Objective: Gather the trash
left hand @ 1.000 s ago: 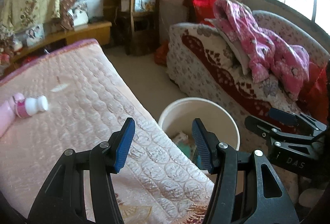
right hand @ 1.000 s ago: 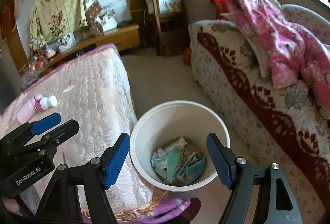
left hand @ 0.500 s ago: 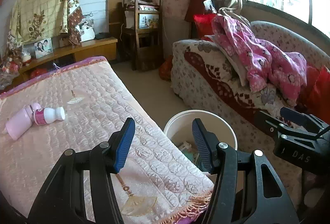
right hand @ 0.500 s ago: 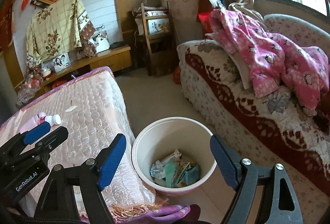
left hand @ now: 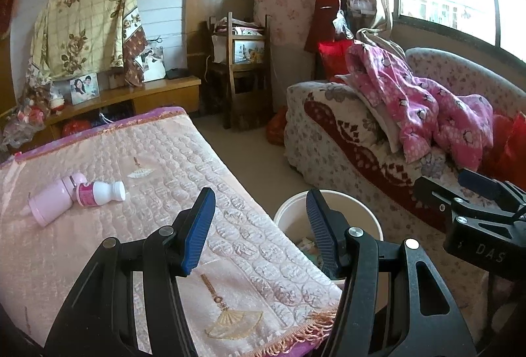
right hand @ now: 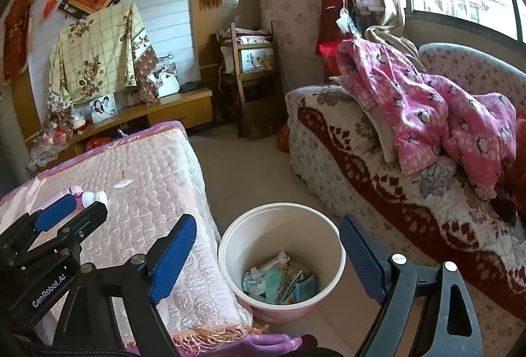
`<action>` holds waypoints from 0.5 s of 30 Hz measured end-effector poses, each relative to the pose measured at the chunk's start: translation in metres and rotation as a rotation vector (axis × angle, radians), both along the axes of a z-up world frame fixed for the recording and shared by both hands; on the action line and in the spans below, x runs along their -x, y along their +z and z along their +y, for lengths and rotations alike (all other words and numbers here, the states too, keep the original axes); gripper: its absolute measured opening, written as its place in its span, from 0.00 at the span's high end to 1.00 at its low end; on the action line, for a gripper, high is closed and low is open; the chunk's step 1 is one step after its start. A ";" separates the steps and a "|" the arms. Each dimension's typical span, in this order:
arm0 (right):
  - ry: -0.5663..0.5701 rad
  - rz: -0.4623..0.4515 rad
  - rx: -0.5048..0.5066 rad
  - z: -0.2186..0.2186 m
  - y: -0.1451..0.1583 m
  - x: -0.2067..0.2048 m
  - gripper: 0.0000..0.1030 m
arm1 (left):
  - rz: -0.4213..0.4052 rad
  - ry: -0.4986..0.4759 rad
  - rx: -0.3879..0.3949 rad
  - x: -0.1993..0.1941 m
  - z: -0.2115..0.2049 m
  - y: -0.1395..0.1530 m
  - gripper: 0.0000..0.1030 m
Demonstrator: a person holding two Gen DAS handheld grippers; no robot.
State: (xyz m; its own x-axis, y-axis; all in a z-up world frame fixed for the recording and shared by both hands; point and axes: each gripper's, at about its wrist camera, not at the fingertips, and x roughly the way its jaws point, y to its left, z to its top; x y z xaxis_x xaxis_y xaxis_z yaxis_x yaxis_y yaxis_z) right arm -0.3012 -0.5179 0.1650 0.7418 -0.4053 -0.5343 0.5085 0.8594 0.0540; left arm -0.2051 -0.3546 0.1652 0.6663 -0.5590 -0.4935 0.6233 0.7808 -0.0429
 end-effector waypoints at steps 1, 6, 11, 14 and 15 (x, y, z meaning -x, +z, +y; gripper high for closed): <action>0.000 -0.002 0.008 0.002 0.001 0.000 0.14 | -0.001 0.000 0.000 0.000 0.000 0.001 0.45; 0.003 -0.010 0.024 0.006 0.005 0.001 0.13 | -0.005 0.006 -0.012 0.001 0.002 0.001 0.45; 0.002 -0.022 0.027 0.008 0.007 0.002 0.13 | -0.005 0.006 -0.013 0.000 0.003 0.001 0.45; -0.001 -0.026 0.030 0.008 0.007 0.003 0.13 | -0.004 0.006 -0.009 0.000 0.003 0.001 0.45; -0.003 -0.026 0.031 0.008 0.008 0.003 0.13 | -0.004 0.007 -0.008 0.000 0.003 0.000 0.45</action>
State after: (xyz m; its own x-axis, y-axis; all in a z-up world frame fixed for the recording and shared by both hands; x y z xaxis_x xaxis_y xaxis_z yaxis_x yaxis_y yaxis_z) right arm -0.3038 -0.5102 0.1728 0.7541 -0.4234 -0.5021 0.5096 0.8595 0.0405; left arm -0.2051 -0.3516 0.1655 0.6722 -0.5507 -0.4949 0.6182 0.7853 -0.0341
